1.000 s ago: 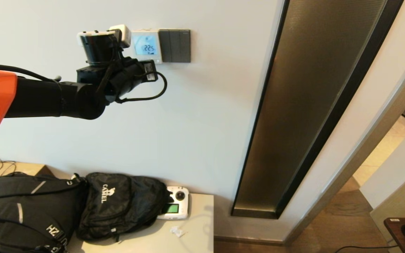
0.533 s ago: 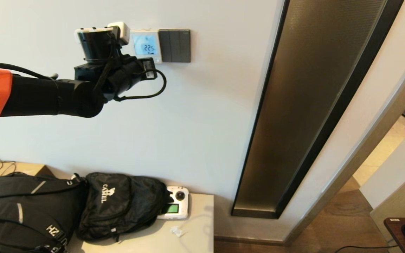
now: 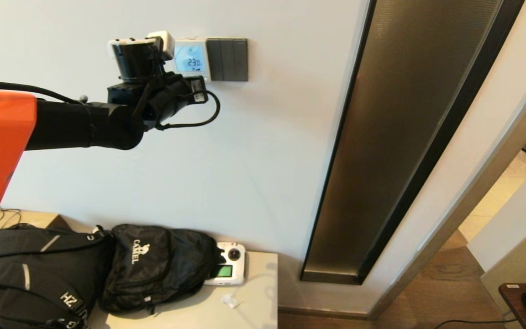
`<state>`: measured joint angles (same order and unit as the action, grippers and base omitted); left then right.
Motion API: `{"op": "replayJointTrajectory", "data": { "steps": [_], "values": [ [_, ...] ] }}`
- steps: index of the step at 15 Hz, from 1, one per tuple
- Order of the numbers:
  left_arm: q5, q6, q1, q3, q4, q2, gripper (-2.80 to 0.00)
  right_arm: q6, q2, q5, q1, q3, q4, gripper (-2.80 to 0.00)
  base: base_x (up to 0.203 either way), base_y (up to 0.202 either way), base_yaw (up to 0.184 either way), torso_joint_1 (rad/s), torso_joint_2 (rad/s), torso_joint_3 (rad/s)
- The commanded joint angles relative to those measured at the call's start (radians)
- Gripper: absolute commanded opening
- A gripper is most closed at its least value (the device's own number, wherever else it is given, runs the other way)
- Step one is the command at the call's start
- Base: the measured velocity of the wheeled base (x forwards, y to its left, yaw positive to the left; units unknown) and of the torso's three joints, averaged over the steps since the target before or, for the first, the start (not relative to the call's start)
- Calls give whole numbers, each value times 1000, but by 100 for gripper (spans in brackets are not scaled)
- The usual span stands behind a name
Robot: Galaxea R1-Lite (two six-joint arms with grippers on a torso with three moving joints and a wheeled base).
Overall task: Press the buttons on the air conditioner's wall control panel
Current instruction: Press the temperature increase button
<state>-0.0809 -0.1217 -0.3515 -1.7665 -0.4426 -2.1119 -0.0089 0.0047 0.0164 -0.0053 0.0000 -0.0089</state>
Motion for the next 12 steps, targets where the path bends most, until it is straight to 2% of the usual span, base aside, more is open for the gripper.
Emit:
{"op": "replayJointTrajectory", "data": {
  "steps": [1, 6, 8, 12],
  "values": [
    [0, -1, 0, -5, -2, -10, -280, 0, 1, 0, 1, 0, 0, -280, 0, 0, 0, 0, 0, 0],
    [-3, -4, 3, 57, -19, 45, -280, 0, 1, 0, -1, 0, 0, -280, 0, 0, 0, 0, 0, 0],
    [-2, -1, 3, 143, -34, 136, -280, 0, 1, 0, 1, 0, 0, -280, 0, 0, 0, 0, 0, 0],
    [1, 13, 19, 396, -87, 401, -280, 0, 1, 0, -1, 0, 0, -280, 0, 0, 0, 0, 0, 0]
  ]
}}
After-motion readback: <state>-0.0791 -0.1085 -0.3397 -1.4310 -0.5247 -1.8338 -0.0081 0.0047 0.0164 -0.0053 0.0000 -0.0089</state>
